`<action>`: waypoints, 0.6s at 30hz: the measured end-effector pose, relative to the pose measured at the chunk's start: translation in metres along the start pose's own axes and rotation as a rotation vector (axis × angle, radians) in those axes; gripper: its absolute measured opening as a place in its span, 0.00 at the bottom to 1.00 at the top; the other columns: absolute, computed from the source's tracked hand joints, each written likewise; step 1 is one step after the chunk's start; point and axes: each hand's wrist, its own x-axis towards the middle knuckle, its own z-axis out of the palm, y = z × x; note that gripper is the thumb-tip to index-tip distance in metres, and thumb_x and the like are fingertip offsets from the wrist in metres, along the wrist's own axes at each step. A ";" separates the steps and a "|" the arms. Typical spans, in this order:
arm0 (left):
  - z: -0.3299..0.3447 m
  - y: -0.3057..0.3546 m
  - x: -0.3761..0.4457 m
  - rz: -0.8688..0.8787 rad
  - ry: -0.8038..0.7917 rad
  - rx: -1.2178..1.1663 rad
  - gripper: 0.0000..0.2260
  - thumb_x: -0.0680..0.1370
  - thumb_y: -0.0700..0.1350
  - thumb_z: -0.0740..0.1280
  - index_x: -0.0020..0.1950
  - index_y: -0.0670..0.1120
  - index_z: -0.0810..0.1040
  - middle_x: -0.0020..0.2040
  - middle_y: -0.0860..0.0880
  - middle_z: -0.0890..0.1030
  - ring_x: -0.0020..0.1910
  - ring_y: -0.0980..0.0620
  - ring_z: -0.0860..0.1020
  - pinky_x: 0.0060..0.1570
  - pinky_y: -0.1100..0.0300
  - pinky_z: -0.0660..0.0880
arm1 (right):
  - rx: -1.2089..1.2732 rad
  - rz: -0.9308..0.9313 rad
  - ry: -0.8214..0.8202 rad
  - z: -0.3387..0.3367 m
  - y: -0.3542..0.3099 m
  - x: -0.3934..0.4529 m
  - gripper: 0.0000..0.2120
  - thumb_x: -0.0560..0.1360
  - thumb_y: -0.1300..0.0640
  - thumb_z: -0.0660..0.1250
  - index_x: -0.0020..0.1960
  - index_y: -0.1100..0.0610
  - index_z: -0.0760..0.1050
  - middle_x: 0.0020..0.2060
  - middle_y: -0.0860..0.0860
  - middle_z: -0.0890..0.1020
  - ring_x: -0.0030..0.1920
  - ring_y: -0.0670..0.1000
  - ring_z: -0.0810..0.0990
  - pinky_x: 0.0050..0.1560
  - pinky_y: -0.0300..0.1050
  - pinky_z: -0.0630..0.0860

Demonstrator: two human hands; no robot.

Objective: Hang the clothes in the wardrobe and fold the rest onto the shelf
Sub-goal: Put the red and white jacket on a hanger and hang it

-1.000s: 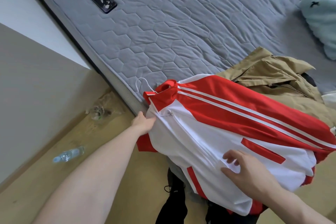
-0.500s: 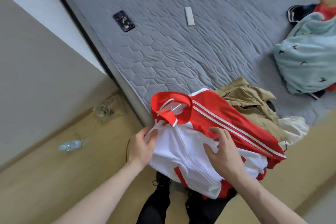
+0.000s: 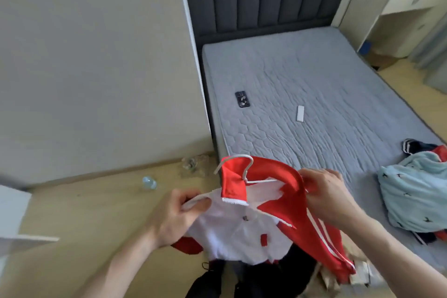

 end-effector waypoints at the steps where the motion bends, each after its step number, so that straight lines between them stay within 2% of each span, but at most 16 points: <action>1: -0.013 0.008 -0.017 0.009 0.051 0.013 0.18 0.76 0.57 0.67 0.32 0.50 0.68 0.30 0.57 0.65 0.31 0.59 0.65 0.31 0.61 0.61 | 0.028 -0.039 -0.037 -0.010 -0.014 -0.003 0.04 0.71 0.60 0.73 0.41 0.53 0.79 0.33 0.45 0.80 0.41 0.51 0.78 0.46 0.49 0.73; 3: -0.038 0.017 -0.052 0.009 0.168 0.043 0.17 0.77 0.53 0.67 0.30 0.52 0.68 0.29 0.57 0.65 0.31 0.59 0.64 0.31 0.61 0.61 | 0.076 -0.128 -0.115 -0.026 -0.047 -0.010 0.08 0.73 0.60 0.69 0.37 0.58 0.73 0.29 0.51 0.74 0.33 0.52 0.71 0.37 0.55 0.73; 6: -0.076 0.015 -0.100 -0.009 0.348 0.126 0.15 0.78 0.53 0.67 0.33 0.50 0.72 0.29 0.56 0.68 0.31 0.58 0.66 0.32 0.59 0.64 | 0.148 -0.287 -0.201 -0.037 -0.103 -0.017 0.10 0.75 0.58 0.67 0.36 0.59 0.71 0.29 0.54 0.70 0.33 0.45 0.62 0.34 0.53 0.70; 9: -0.116 0.005 -0.142 -0.047 0.528 0.248 0.13 0.79 0.56 0.67 0.39 0.49 0.76 0.32 0.54 0.76 0.33 0.57 0.74 0.35 0.58 0.70 | 0.220 -0.413 -0.304 -0.032 -0.166 -0.018 0.10 0.78 0.54 0.66 0.42 0.59 0.77 0.30 0.52 0.72 0.33 0.43 0.66 0.34 0.49 0.68; 11: -0.143 -0.007 -0.170 -0.077 0.627 0.323 0.12 0.79 0.56 0.67 0.39 0.52 0.76 0.35 0.54 0.79 0.36 0.57 0.77 0.36 0.59 0.71 | 0.276 -0.480 -0.366 -0.024 -0.213 -0.018 0.11 0.79 0.50 0.65 0.45 0.57 0.80 0.30 0.47 0.70 0.33 0.43 0.66 0.34 0.47 0.67; 15: -0.190 -0.035 -0.236 -0.168 0.747 0.433 0.13 0.82 0.56 0.66 0.36 0.61 0.74 0.38 0.63 0.78 0.38 0.62 0.76 0.35 0.66 0.66 | 0.270 -0.616 -0.396 0.009 -0.309 -0.018 0.17 0.80 0.47 0.63 0.40 0.58 0.72 0.28 0.43 0.66 0.31 0.43 0.62 0.31 0.41 0.64; 18: -0.221 -0.059 -0.295 -0.239 0.830 0.484 0.16 0.82 0.54 0.64 0.35 0.67 0.71 0.40 0.70 0.76 0.39 0.66 0.75 0.34 0.66 0.62 | 0.265 -0.689 -0.424 0.043 -0.382 -0.027 0.20 0.80 0.46 0.63 0.40 0.62 0.69 0.27 0.44 0.65 0.29 0.44 0.62 0.28 0.40 0.61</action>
